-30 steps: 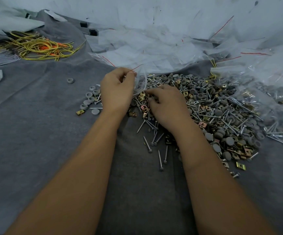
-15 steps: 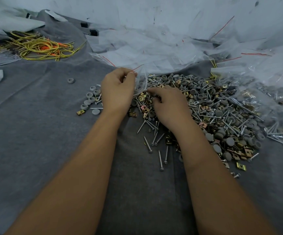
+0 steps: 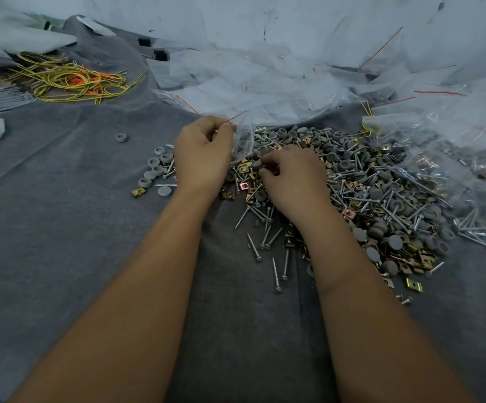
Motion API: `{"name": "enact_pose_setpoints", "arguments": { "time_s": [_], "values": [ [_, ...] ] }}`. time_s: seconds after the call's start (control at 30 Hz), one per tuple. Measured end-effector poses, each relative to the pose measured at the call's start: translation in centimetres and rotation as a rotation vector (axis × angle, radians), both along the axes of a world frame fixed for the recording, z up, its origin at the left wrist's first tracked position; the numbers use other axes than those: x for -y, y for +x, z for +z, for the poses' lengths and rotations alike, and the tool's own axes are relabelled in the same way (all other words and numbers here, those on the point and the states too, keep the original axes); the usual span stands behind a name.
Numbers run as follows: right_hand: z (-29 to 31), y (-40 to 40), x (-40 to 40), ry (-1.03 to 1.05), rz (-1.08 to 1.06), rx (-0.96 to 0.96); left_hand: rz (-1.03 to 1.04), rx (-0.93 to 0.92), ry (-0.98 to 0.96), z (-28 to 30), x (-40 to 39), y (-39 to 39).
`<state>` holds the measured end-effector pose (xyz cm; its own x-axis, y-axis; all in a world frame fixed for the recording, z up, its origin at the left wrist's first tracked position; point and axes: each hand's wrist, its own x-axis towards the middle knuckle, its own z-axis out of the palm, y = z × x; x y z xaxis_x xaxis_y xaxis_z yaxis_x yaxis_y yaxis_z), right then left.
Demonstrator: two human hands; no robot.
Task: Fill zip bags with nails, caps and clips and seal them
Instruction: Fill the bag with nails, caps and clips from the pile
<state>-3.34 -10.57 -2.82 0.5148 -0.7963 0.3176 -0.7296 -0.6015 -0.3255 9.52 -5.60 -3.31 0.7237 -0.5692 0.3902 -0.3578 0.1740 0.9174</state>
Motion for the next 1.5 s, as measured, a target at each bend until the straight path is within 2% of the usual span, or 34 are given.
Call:
{"name": "enact_pose_setpoints", "arguments": {
  "time_s": [0.2,0.4,0.5,0.7,0.8,0.9,1.03,1.13,1.2,1.5],
  "values": [
    [0.2,0.1,-0.1,0.009,-0.022,0.131,-0.004,-0.012,0.0,0.0,0.0,-0.1],
    [0.9,0.0,-0.9,0.055,0.021,0.552,-0.039,0.056,0.024,0.0,-0.1,-0.4],
    [1.1,0.2,-1.4,0.048,0.085,0.653,-0.057,0.134,0.08,-0.2,0.0,-0.4],
    [0.7,0.5,-1.1,-0.009,0.098,0.529,-0.061,0.147,0.101,-0.3,0.1,-0.4],
    [0.6,0.4,-0.9,-0.025,0.084,0.59,-0.059,0.103,0.083,-0.2,0.1,-0.4],
    [0.6,0.3,-0.7,0.056,0.031,0.637,-0.03,0.07,0.059,-0.1,0.1,-0.3],
    [0.3,0.1,-0.4,0.145,0.062,0.411,-0.019,0.019,0.035,0.0,0.0,-0.2],
    [0.1,0.2,-0.6,0.074,0.1,0.094,-0.016,0.002,0.019,0.0,-0.1,-0.2],
    [0.1,0.2,-0.7,0.029,0.1,0.006,-0.011,0.001,0.011,0.0,-0.1,-0.2],
    [0.2,0.2,-0.6,-0.015,0.07,0.149,-0.008,-0.014,0.024,0.0,0.1,-0.1]
  ]
}}
